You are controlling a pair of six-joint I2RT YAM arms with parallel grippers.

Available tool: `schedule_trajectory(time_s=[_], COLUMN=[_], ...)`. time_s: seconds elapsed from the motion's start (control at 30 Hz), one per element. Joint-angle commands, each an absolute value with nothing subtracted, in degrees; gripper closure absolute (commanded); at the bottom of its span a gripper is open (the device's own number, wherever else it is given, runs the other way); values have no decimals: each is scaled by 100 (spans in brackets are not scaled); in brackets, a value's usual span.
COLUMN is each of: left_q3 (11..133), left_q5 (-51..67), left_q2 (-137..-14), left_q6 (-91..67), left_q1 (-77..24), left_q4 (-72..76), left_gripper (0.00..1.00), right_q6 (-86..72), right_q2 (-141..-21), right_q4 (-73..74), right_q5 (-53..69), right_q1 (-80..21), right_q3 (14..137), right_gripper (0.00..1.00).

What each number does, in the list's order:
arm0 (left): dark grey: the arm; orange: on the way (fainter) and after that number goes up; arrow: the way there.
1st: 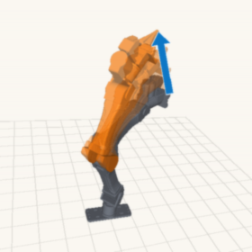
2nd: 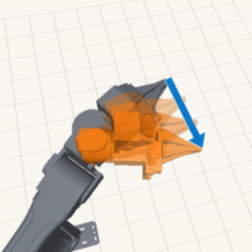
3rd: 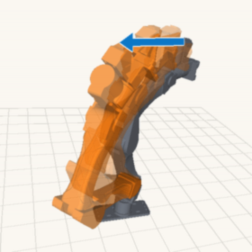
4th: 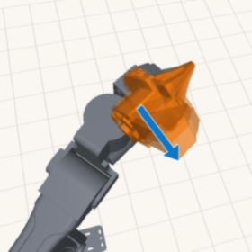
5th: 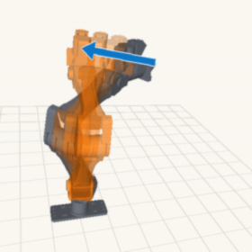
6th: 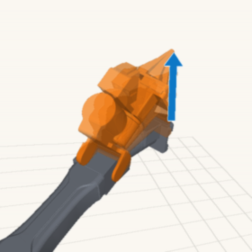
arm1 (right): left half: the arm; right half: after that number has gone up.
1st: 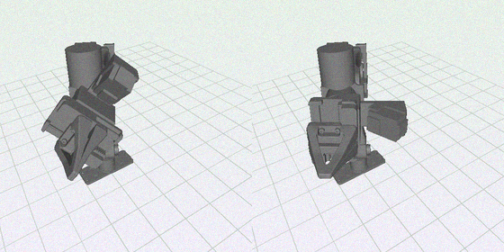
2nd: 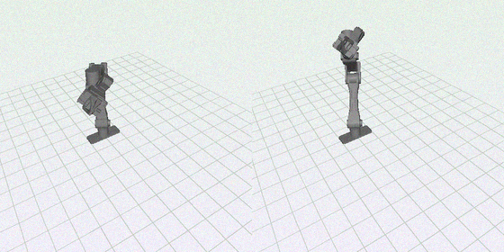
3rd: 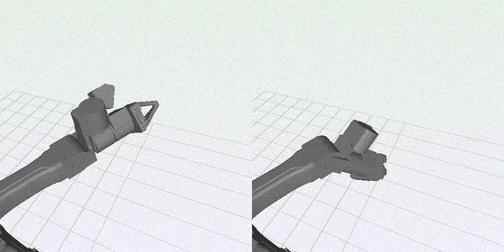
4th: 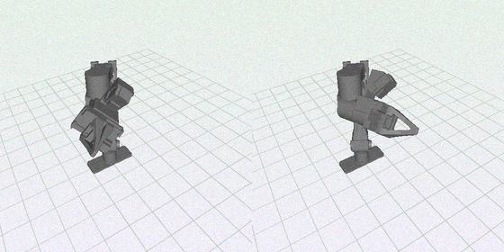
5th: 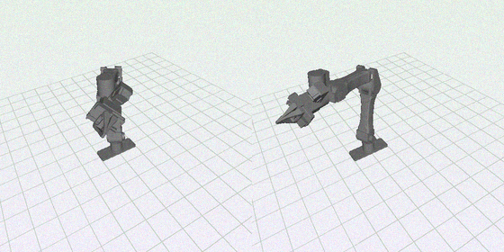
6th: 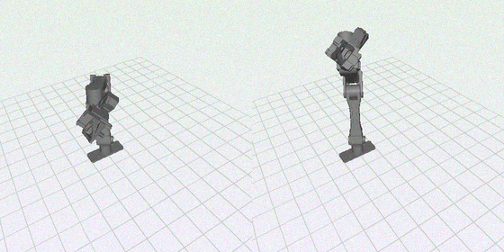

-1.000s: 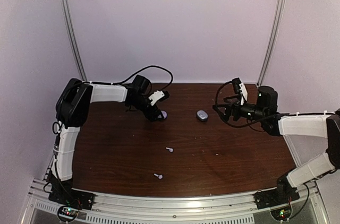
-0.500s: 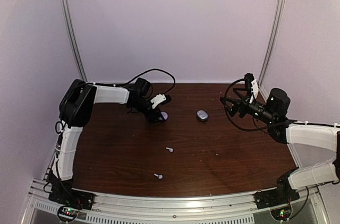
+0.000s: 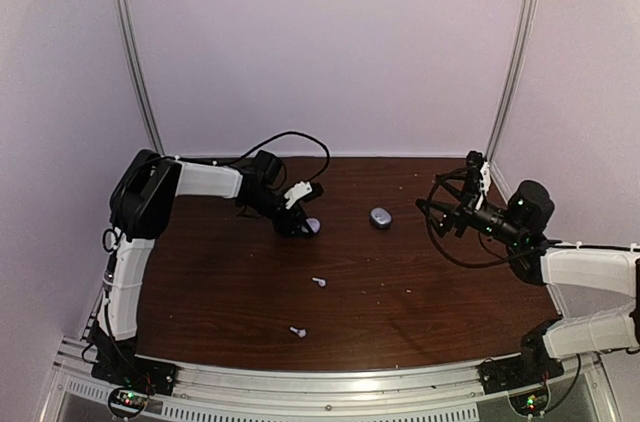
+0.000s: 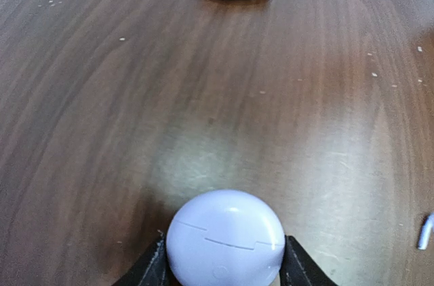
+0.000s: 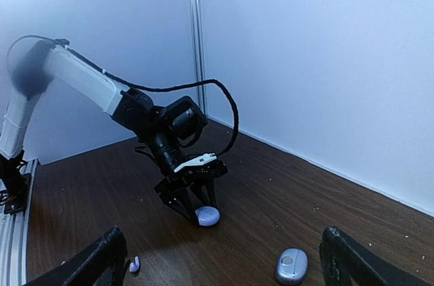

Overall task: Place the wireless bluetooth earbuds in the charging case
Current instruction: Pick up the charging case from the center of the board, then pass from the left arm to the right

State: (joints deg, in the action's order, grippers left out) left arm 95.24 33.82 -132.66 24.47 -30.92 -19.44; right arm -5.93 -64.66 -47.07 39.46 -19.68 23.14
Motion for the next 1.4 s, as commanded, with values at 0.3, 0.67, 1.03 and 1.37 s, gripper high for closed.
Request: schedule_trajectory(time_s=[0.3,0.67,1.03,1.37], left_q3=[8693,9160,9191,9182], left_q5=[5971,7740,8364,8589], left_q2=[-11386,-10794,-10655,-10721], left_q6=[2651,3636,3849,3864], left_q1=[-4026,-4890,-5366,-5563], left_q4=[-3039,-4877,-5139,-5144], left_gripper=[63,63,61,61], right_q6=[-245,1005,1936,2503], right_q2=[-5532,-4784,-5163,-5569], right_q4=[-4425,-2317,-966,-375], right_q5=[3861,3117,2341,1832], right_q1=[-3409,-5387,-6626,-7090], right_q3=[2272,2986,3666,4076], right_gripper=[8,19,29,40])
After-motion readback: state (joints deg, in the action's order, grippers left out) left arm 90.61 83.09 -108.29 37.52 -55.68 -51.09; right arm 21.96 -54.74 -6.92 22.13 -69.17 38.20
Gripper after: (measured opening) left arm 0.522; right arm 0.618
